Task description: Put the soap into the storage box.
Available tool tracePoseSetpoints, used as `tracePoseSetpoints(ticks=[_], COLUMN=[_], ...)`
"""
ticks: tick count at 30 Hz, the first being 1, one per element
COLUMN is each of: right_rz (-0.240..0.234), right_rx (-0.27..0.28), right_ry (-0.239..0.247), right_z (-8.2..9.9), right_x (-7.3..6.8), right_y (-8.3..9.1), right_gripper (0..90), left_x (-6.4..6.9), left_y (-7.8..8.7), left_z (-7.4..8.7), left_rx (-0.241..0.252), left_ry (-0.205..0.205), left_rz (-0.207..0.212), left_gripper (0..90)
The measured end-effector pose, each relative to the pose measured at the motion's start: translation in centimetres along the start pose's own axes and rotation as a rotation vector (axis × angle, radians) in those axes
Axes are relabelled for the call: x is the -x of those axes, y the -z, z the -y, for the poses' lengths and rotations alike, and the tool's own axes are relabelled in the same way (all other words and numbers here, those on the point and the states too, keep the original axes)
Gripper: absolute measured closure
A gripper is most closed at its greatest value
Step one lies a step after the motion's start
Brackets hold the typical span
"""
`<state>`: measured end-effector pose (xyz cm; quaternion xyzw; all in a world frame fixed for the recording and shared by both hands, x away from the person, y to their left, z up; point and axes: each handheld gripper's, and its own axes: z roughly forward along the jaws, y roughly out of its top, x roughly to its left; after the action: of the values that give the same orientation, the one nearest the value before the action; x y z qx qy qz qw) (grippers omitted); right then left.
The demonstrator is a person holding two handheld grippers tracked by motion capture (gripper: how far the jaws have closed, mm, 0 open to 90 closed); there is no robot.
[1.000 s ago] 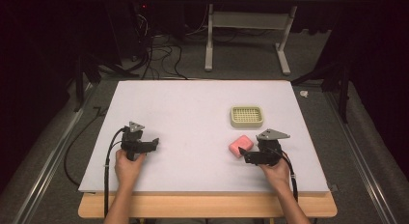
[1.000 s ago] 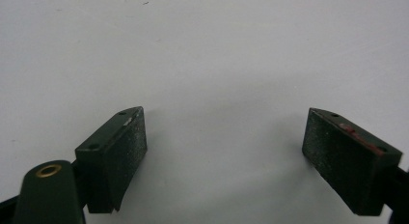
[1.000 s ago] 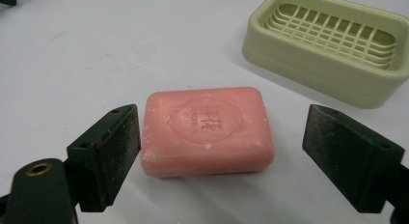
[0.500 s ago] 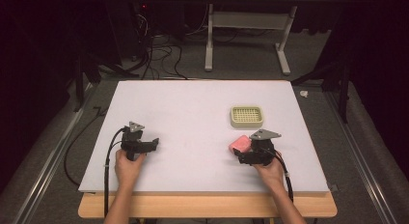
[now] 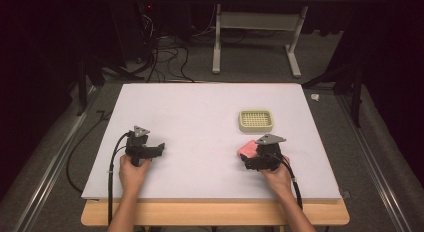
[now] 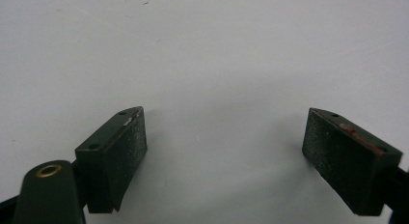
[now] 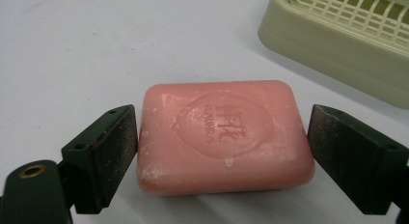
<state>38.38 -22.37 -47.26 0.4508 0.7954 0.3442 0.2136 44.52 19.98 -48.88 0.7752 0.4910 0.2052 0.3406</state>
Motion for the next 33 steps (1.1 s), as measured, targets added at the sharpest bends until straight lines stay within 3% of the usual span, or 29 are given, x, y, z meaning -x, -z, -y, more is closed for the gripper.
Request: tracePoseSetpoints(ticks=[15, 19, 33], right_rz=[0.009, -0.006, -0.014], right_rx=[-0.048, -0.062, -0.055], right_ry=[0.016, 0.01, 0.001], right_z=[0.2, 0.3, 0.3], right_x=[-0.1, 0.0, 0.1], right_y=[-1.1, -1.2, -1.3], right_gripper=[12.1, 12.7, 13.6], left_x=[0.0, 0.0, 0.0], left_y=[0.0, 0.0, 0.0], left_z=[0.0, 0.0, 0.0], left_rx=[0.0, 0.0, -0.002], left_ry=[-0.002, -0.001, -0.001], left_rz=[-0.002, -0.001, 0.0], left_gripper=[16.0, 16.0, 16.0])
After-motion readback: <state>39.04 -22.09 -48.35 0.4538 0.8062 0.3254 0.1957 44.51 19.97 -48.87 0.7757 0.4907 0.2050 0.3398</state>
